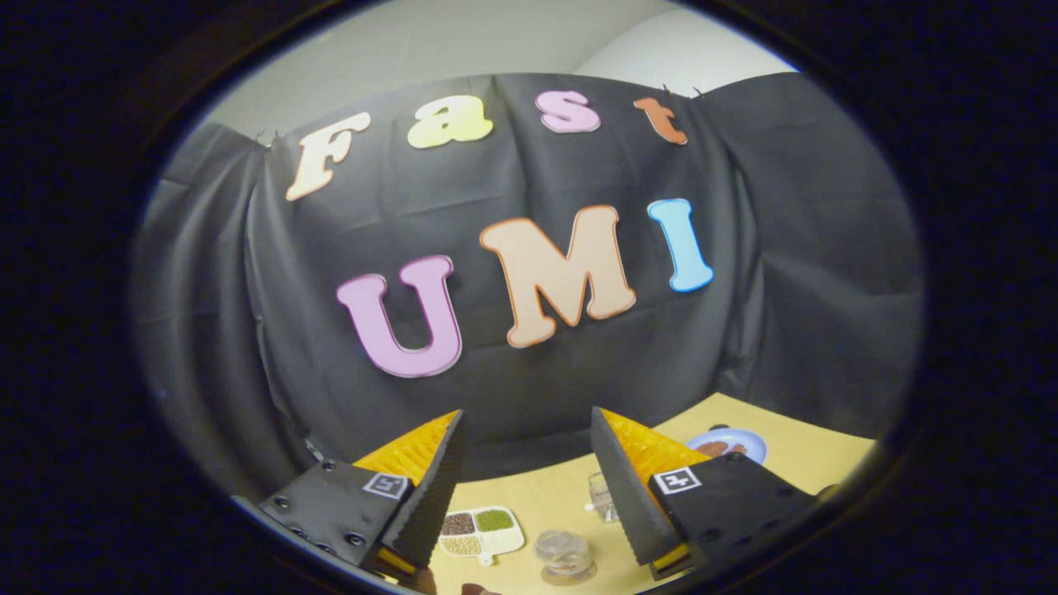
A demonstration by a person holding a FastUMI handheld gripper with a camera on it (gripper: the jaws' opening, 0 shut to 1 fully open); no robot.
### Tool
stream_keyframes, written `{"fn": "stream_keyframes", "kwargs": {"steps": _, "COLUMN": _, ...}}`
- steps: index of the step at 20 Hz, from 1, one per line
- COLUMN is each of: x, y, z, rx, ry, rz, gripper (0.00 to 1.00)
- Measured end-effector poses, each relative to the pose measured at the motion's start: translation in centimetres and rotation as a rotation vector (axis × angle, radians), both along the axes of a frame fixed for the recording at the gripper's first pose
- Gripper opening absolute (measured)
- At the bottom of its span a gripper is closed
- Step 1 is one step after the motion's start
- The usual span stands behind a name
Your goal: Take the bottle from table, then pour the juice into the cup, finally place the bottle on the coaster
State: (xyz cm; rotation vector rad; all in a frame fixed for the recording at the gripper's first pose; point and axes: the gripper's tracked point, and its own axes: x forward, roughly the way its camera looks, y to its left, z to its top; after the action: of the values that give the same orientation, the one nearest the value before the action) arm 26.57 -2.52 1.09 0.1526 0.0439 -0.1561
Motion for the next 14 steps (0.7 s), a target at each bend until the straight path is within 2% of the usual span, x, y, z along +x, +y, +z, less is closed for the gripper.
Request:
{"fn": "stream_keyframes", "kwargs": {"steps": 3, "x": -2.6, "y": -0.8, "z": 3.3, "rx": -0.008, "ry": -0.039, "rz": 0.014, "gripper": 0.91}}
{"fn": "stream_keyframes", "kwargs": {"steps": 7, "x": -4.1, "y": -1.6, "z": 6.2, "rx": -0.058, "ry": -0.057, "rz": 0.030, "gripper": 0.91}}
{"fn": "stream_keyframes", "kwargs": {"steps": 14, "x": -6.6, "y": -1.7, "z": 7.6, "rx": -0.104, "ry": -0.071, "rz": 0.092, "gripper": 0.91}}
